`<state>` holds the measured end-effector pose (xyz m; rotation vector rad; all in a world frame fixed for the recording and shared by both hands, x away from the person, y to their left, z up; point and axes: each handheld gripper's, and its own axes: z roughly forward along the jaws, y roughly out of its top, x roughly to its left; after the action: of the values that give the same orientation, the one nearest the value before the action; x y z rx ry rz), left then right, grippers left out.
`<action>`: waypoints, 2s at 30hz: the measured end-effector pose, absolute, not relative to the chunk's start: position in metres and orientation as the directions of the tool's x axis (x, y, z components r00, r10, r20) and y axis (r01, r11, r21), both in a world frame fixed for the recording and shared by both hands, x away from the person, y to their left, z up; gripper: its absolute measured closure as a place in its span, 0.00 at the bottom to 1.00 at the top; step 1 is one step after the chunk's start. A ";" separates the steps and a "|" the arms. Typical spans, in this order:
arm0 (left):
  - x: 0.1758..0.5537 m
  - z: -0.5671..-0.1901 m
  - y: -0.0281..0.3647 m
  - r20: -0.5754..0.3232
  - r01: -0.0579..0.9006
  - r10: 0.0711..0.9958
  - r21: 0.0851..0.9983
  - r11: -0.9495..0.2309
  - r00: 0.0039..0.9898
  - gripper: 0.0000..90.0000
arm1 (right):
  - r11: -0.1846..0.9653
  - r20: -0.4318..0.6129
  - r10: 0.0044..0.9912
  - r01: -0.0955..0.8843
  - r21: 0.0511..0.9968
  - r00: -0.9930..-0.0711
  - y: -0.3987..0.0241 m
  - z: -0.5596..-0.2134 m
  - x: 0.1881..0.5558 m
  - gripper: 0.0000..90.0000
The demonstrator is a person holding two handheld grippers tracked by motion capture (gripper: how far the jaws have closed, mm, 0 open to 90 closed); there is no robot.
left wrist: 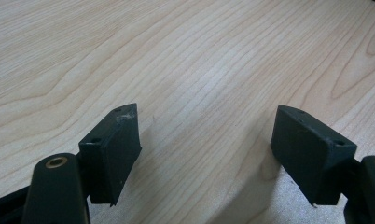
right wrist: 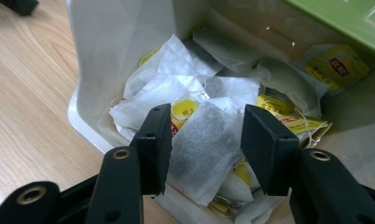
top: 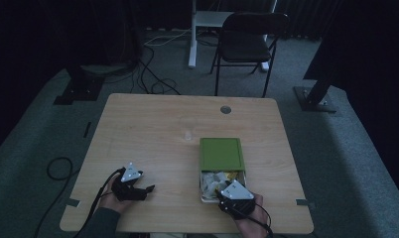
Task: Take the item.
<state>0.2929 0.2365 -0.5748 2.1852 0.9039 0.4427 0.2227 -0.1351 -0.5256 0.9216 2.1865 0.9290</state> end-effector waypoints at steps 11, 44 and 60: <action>0.293 -0.575 0.236 0.039 0.470 0.717 0.730 -0.496 0.695 0.28 | 0.547 -0.275 0.764 0.360 0.756 -0.584 -0.135 -0.526 0.223 0.80; 0.293 -0.575 0.236 0.040 0.470 0.717 0.730 -0.496 0.696 0.28 | 0.579 -0.341 0.775 0.382 0.721 -0.532 -0.135 -0.529 0.222 0.90; 0.293 -0.575 0.236 0.039 0.470 0.717 0.730 -0.496 0.696 0.28 | 0.470 -0.231 0.805 0.350 0.811 -0.546 -0.157 -0.506 0.220 0.95</action>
<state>0.2930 0.2365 -0.5748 2.1851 0.9030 0.4430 0.2195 -0.1567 -0.5060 0.9545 2.1098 0.9684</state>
